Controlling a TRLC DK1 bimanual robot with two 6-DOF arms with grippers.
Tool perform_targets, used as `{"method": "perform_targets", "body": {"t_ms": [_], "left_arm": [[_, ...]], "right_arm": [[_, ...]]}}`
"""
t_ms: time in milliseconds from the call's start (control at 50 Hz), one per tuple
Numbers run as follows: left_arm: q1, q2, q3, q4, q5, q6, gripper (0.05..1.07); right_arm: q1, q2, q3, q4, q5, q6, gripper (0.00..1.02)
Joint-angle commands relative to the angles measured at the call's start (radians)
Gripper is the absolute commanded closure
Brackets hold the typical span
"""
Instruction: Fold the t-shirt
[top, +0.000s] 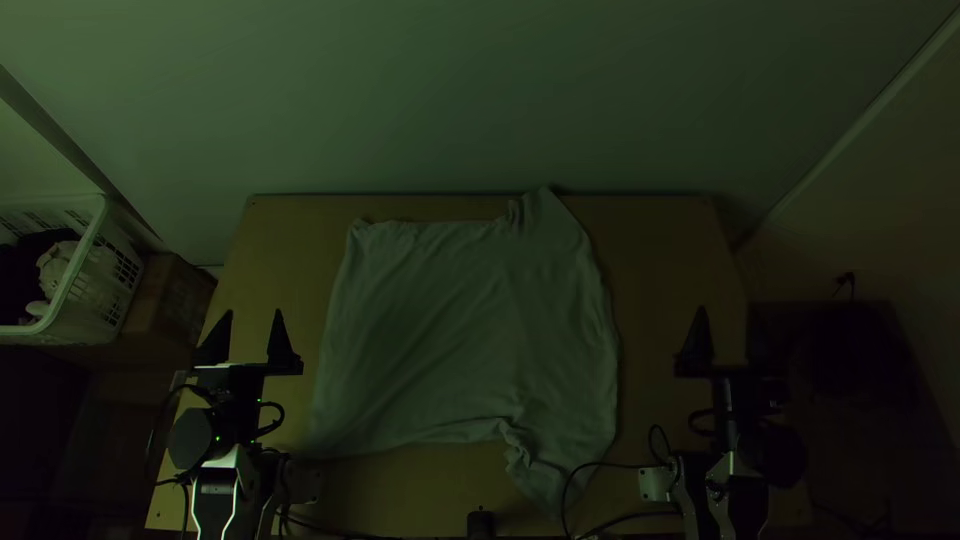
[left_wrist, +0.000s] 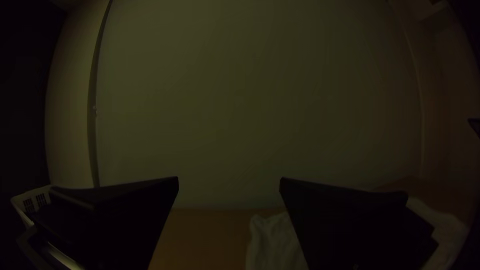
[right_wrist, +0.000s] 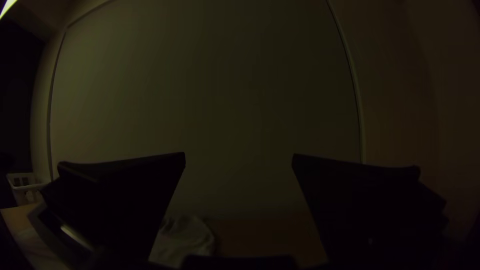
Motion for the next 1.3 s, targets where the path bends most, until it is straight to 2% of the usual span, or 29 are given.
{"method": "perform_targets", "body": {"t_ms": [0, 500, 820, 1120, 1280], "left_arm": [[-0.006, 0.08, 0.102, 0.036, 0.011, -0.003, 0.1], [-0.007, 0.459, 0.398, 0.06, 0.01, -0.013, 0.1], [-0.01, 0.753, 0.622, 0.047, 0.01, -0.021, 0.1], [-0.043, 1.014, 0.826, -0.082, 0.008, -0.022, 0.1], [-0.055, 1.117, 0.897, -0.116, 0.008, -0.058, 0.1]], "right_arm": [[-0.006, 0.078, 0.062, 0.055, 0.008, -0.014, 0.04], [0.002, 0.463, 0.376, 0.075, 0.008, -0.014, 0.04], [0.004, 0.792, 0.602, 0.028, 0.008, -0.001, 0.04], [0.037, 1.065, 0.811, -0.056, 0.008, 0.015, 0.04], [0.045, 1.162, 0.873, -0.076, 0.008, 0.052, 0.04]]}}
